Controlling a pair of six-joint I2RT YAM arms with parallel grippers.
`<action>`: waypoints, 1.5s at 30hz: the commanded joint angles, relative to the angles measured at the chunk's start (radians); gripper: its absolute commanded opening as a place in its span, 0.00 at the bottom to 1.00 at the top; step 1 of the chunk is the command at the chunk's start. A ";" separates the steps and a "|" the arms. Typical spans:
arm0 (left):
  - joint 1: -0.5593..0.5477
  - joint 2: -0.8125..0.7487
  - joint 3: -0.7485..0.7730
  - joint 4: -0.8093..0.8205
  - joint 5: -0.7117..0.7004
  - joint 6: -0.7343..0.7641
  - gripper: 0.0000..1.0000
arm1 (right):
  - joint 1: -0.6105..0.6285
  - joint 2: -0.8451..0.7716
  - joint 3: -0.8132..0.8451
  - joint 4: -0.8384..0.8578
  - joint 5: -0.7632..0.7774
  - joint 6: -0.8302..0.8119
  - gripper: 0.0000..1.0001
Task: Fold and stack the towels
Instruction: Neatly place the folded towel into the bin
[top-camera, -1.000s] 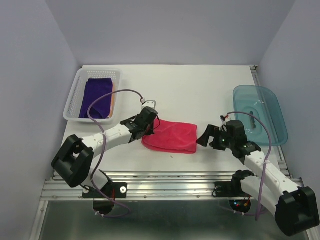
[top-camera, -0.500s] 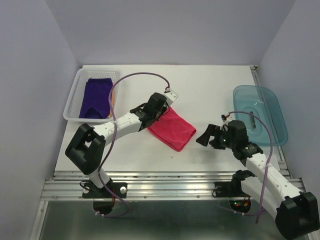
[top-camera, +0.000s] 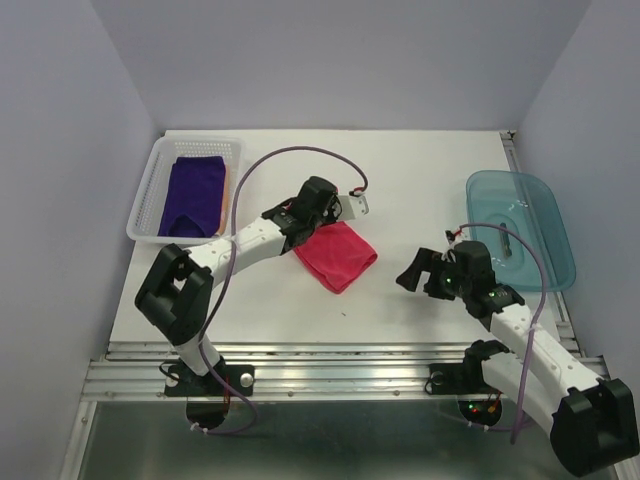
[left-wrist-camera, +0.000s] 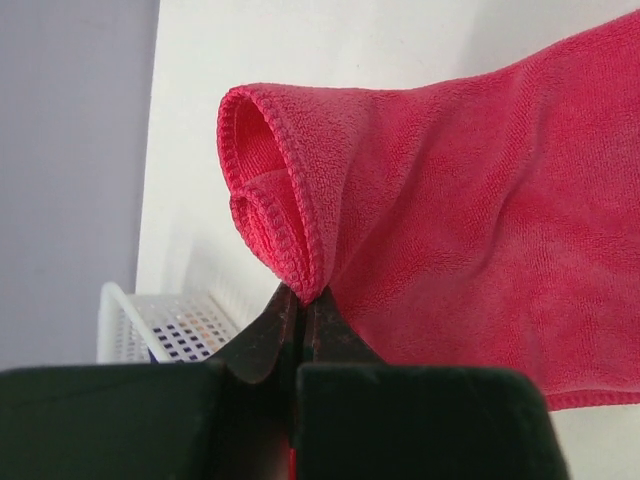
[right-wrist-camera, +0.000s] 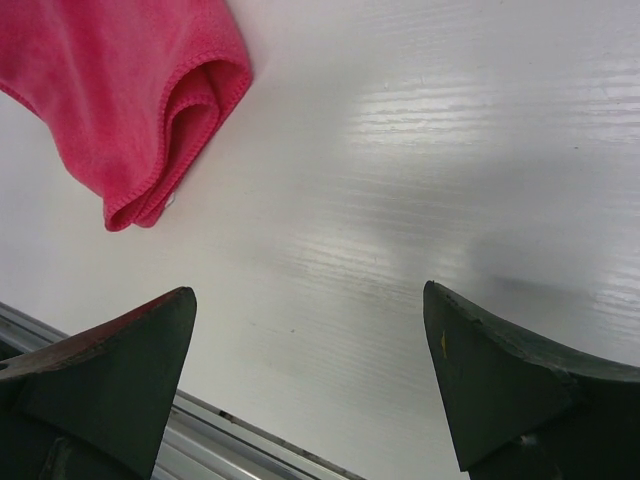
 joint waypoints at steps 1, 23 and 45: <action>0.031 0.004 0.114 -0.035 0.103 0.177 0.00 | 0.006 -0.009 0.052 -0.018 0.089 0.001 1.00; 0.253 -0.531 -0.108 -0.468 0.246 0.490 0.00 | 0.006 0.092 0.138 -0.117 0.296 0.018 1.00; 0.505 -0.817 -0.130 -0.560 0.077 0.725 0.00 | 0.006 0.235 0.178 -0.044 0.335 0.013 1.00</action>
